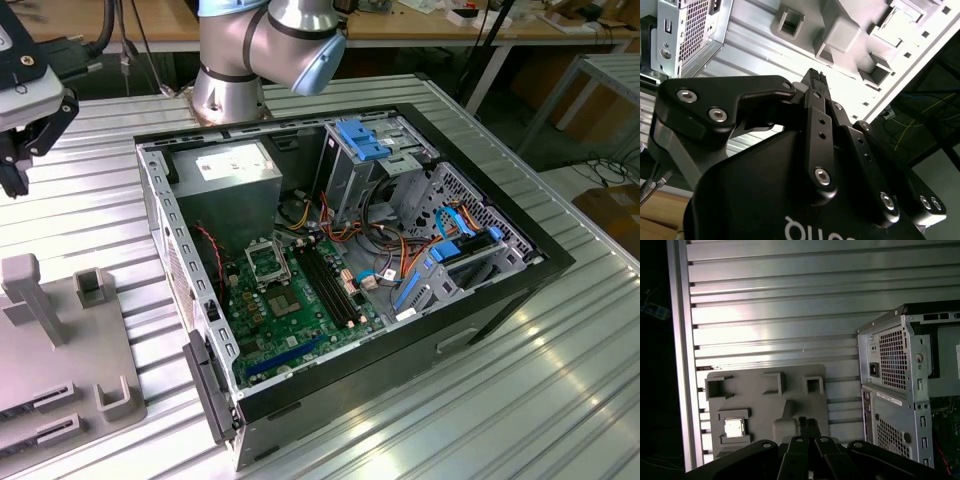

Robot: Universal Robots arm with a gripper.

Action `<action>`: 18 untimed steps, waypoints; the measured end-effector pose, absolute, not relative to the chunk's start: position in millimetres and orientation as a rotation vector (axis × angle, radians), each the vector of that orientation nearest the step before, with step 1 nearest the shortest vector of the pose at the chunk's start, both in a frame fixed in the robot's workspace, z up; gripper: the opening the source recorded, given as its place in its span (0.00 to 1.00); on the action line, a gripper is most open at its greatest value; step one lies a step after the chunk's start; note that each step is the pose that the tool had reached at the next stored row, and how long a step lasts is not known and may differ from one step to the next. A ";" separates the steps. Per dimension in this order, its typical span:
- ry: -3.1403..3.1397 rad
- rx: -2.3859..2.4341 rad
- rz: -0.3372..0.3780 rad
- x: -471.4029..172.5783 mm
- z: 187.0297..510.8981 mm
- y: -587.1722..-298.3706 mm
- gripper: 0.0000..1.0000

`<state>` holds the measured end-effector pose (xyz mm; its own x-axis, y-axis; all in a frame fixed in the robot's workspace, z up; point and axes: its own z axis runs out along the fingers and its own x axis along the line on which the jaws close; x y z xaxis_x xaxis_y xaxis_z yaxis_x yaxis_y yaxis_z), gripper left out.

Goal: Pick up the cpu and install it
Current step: 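Reach for the cpu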

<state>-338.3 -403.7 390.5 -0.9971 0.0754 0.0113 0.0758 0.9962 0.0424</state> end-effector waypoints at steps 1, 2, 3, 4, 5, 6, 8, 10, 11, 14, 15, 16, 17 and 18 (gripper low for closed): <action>-3.129 -0.118 -0.067 -340.2 390.4 -403.7 0.11; -3.129 -0.118 -0.067 -341.2 390.4 -403.7 0.11; -3.129 -0.118 -0.067 -342.2 390.4 -403.7 0.11; -3.129 -0.118 -0.067 -343.2 390.4 -403.7 0.11; -3.129 -0.118 -0.067 -344.3 390.3 -403.7 0.11; -3.129 -0.118 -0.067 -345.9 390.3 -403.7 0.11; -3.128 -0.118 -0.067 -348.1 390.2 -403.7 0.11; -3.128 -0.118 -0.067 -350.1 390.2 -403.7 0.11; -3.128 -0.118 -0.067 -351.2 390.2 -403.7 0.11; -3.128 -0.118 -0.067 -354.3 390.1 -403.7 0.11; -3.128 -0.118 -0.067 -356.0 390.1 -403.7 0.11; -3.128 -0.118 -0.067 -357.9 390.1 -403.7 0.11; -3.128 -0.118 -0.067 -359.0 390.0 -403.7 0.11; -3.128 -0.118 -0.067 -360.0 390.0 -403.7 0.11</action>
